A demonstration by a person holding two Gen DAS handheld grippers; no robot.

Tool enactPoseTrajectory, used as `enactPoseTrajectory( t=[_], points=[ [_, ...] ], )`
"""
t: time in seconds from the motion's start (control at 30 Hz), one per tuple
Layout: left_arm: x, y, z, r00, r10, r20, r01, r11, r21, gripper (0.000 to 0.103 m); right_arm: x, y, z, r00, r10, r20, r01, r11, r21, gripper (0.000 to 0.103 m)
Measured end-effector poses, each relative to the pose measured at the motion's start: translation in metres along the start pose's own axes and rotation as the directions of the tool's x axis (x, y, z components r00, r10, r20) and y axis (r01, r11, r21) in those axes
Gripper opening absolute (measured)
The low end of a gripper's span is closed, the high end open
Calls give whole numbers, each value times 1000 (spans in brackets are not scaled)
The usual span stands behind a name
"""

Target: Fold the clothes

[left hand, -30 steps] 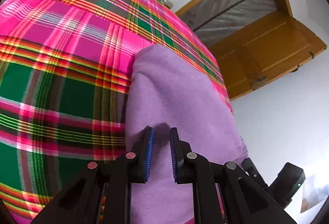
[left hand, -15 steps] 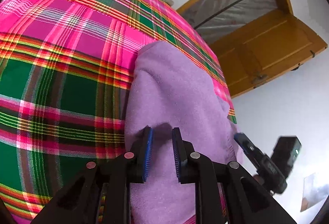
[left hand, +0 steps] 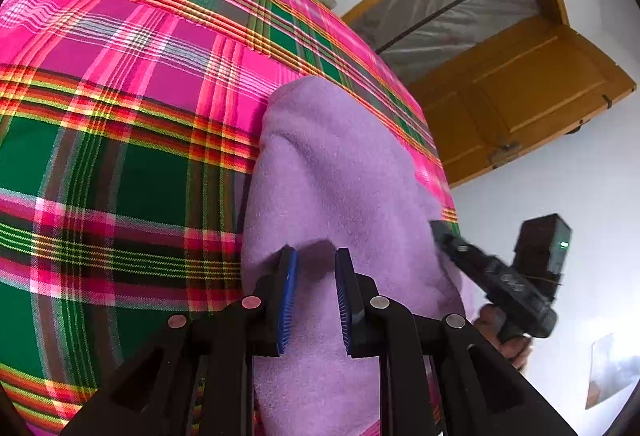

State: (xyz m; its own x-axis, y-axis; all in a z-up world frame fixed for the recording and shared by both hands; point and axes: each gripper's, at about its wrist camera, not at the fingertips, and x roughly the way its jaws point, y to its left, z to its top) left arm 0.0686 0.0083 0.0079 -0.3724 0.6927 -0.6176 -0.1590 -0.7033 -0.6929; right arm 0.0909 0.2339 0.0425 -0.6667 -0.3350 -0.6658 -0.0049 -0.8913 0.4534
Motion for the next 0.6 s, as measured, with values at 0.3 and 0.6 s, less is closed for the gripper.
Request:
enactPoseTrajectory(
  t=[0.3,0.6],
  points=[
    [0,0,-1,1000,-4,3,4,1000,3,20,2,-3,-3,998,-64,-4,64,998,29,11],
    [-2,-3,-5,1000,9,3,-9,1000,6,20,-34,-30,-34,998,63,12,-64,989,130,27]
  ],
)
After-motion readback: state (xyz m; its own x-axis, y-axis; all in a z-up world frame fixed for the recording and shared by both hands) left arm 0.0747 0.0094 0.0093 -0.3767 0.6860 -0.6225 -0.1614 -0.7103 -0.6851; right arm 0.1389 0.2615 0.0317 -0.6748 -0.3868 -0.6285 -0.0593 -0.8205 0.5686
